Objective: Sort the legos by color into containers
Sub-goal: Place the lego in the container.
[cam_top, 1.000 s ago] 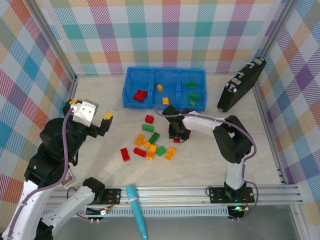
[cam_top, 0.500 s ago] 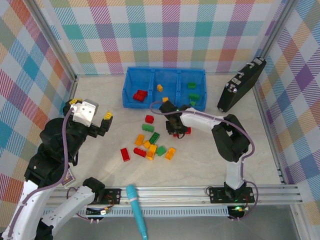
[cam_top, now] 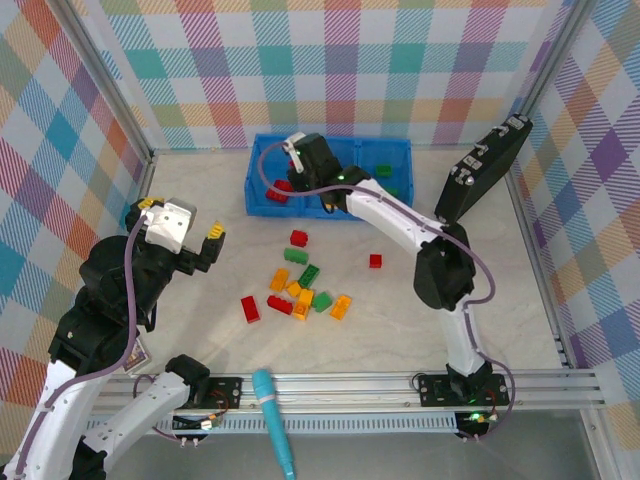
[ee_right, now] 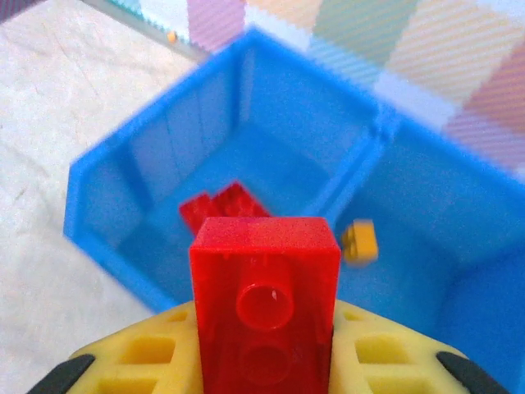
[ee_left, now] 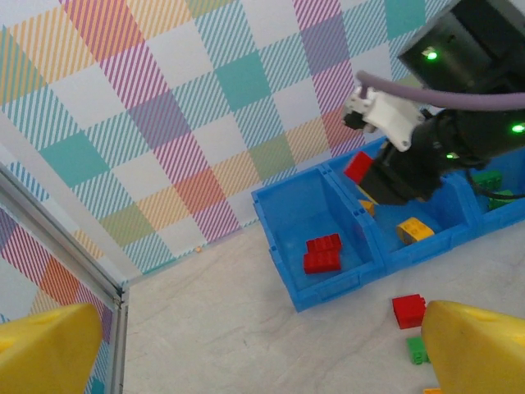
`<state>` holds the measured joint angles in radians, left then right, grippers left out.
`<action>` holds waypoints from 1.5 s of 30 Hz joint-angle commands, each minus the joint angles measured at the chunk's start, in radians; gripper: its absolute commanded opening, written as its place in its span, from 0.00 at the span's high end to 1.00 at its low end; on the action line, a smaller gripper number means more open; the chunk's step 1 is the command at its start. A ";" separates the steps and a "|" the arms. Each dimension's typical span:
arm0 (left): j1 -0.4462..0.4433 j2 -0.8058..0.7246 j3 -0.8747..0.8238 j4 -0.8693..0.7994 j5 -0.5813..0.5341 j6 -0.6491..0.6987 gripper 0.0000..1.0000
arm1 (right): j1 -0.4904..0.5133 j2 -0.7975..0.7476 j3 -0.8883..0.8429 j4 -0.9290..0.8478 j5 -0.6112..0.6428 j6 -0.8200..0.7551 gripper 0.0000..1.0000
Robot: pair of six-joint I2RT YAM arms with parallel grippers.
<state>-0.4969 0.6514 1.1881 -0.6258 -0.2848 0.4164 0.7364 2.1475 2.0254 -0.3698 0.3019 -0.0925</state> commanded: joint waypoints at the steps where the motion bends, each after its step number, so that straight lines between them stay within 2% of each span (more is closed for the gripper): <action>1: -0.002 -0.008 0.008 0.017 -0.027 0.011 0.00 | 0.013 0.099 0.096 0.083 -0.012 -0.180 0.73; 7: -0.002 -0.009 0.002 0.026 -0.041 0.012 0.00 | 0.018 0.253 0.271 0.116 -0.044 -0.290 0.73; 12: -0.002 -0.006 -0.005 0.049 -0.067 0.007 0.00 | 0.025 0.381 0.426 0.075 -0.044 -0.376 0.70; 16: -0.002 0.016 -0.019 0.104 -0.089 -0.031 0.00 | 0.036 0.432 0.461 0.060 -0.040 -0.429 0.66; 21: -0.002 0.071 0.020 0.050 0.031 -0.056 0.00 | 0.042 0.457 0.457 0.047 -0.034 -0.478 0.60; 23: -0.002 0.093 0.044 0.032 0.034 -0.059 0.00 | 0.041 0.457 0.457 0.040 -0.036 -0.503 0.51; 24: -0.002 0.097 0.043 0.047 -0.003 -0.067 0.00 | 0.038 0.451 0.465 0.029 -0.045 -0.513 0.48; 27: -0.002 0.096 0.013 0.102 -0.067 -0.077 0.00 | 0.019 0.401 0.473 0.003 -0.108 -0.481 0.40; 31: -0.002 0.151 0.043 0.079 -0.129 -0.153 0.00 | 0.006 0.311 0.472 -0.033 -0.197 -0.456 0.30; 33: 0.001 0.205 0.088 0.023 -0.188 -0.230 0.00 | 0.005 0.268 0.469 -0.050 -0.211 -0.448 0.29; 36: 0.010 0.280 0.149 -0.105 -0.217 -0.381 0.00 | 0.005 0.181 0.412 -0.064 -0.225 -0.433 0.26; 40: 0.029 0.344 0.139 -0.233 -0.175 -0.571 0.00 | -0.003 0.021 0.241 -0.046 -0.231 -0.399 0.21; 45: 0.067 0.404 -0.002 -0.262 -0.018 -0.793 0.05 | -0.015 -0.227 -0.077 0.021 -0.173 -0.338 0.15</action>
<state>-0.4477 1.0321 1.2530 -0.8051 -0.3973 -0.1764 0.7311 2.0155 2.0872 -0.3771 0.1143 -0.4881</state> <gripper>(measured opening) 0.956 0.841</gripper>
